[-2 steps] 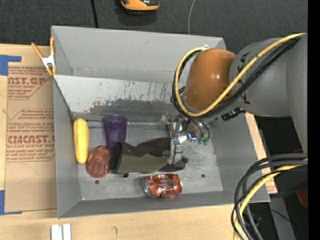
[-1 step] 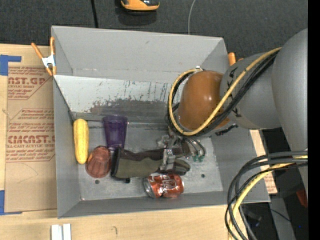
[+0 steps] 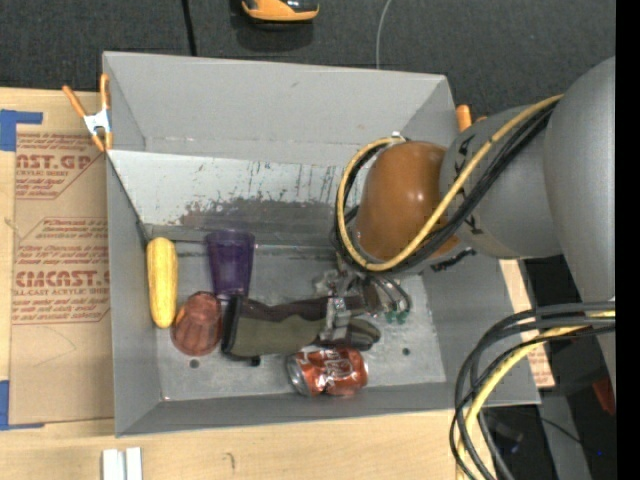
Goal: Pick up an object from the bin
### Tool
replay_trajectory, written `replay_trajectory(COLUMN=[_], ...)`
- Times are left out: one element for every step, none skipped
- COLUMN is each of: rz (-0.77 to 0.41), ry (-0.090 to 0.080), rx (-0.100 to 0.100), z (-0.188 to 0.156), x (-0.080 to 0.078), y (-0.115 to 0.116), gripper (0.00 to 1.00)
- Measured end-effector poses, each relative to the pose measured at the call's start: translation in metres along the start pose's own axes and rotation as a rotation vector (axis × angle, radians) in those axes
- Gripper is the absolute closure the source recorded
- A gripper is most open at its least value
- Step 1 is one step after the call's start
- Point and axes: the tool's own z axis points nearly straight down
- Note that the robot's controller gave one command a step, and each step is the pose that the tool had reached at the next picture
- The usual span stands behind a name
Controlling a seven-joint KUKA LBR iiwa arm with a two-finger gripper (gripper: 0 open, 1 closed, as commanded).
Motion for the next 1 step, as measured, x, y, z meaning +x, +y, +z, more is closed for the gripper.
replay_trajectory(rz=[0.023], ry=[-0.003], rx=[0.001], z=[-0.1166], x=[-0.021], y=[-0.0131], gripper=[1.0])
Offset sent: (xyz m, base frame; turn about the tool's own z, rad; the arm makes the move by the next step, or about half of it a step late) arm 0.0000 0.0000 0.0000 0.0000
